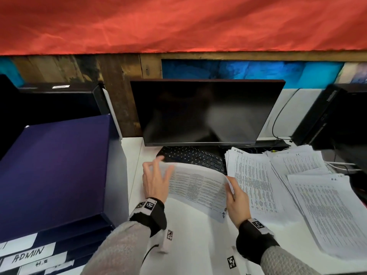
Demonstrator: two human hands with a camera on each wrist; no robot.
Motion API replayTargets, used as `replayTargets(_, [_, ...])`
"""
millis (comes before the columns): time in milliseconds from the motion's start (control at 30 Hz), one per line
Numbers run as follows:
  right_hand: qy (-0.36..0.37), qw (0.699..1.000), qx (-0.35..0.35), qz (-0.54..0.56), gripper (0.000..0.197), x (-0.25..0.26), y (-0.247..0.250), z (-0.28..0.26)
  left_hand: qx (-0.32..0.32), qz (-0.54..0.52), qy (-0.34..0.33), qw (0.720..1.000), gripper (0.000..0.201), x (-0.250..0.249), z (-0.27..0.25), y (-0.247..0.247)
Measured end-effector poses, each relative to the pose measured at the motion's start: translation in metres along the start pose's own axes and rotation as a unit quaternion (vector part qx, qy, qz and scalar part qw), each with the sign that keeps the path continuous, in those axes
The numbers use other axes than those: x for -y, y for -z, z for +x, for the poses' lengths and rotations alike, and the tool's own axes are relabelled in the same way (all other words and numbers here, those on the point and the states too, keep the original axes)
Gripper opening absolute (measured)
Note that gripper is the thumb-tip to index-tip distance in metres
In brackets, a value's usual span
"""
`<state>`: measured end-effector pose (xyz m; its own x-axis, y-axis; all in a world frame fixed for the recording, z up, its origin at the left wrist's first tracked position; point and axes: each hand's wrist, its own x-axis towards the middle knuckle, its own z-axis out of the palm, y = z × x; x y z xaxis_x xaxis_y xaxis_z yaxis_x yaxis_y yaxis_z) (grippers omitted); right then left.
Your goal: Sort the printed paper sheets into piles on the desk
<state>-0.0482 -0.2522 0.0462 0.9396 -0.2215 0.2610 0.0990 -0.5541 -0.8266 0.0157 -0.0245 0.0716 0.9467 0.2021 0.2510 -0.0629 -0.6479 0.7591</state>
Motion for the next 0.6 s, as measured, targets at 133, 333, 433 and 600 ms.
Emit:
replayTargets(133, [-0.03,0.999,-0.014,0.02,0.021,-0.008,0.001,0.005,-0.013,0.222,-0.188,0.957,0.034,0.009,-0.004,0.007])
replayTargets(333, [-0.03,0.998,0.019,0.044,0.014,-0.006,0.008,0.01,0.103,0.302,-0.199,0.927,0.047,0.0,-0.015,0.016])
replayTargets(433, [0.004,0.998,0.043,0.038,0.015,-0.001,0.018,0.018,0.128,0.322,-0.171,0.922,0.037,-0.011,-0.021,0.029])
replayTargets(600, [0.031,0.997,0.064,0.033,0.012,0.012,0.034,0.035,0.17,0.313,-0.134,0.925,0.046,-0.021,-0.039,0.041])
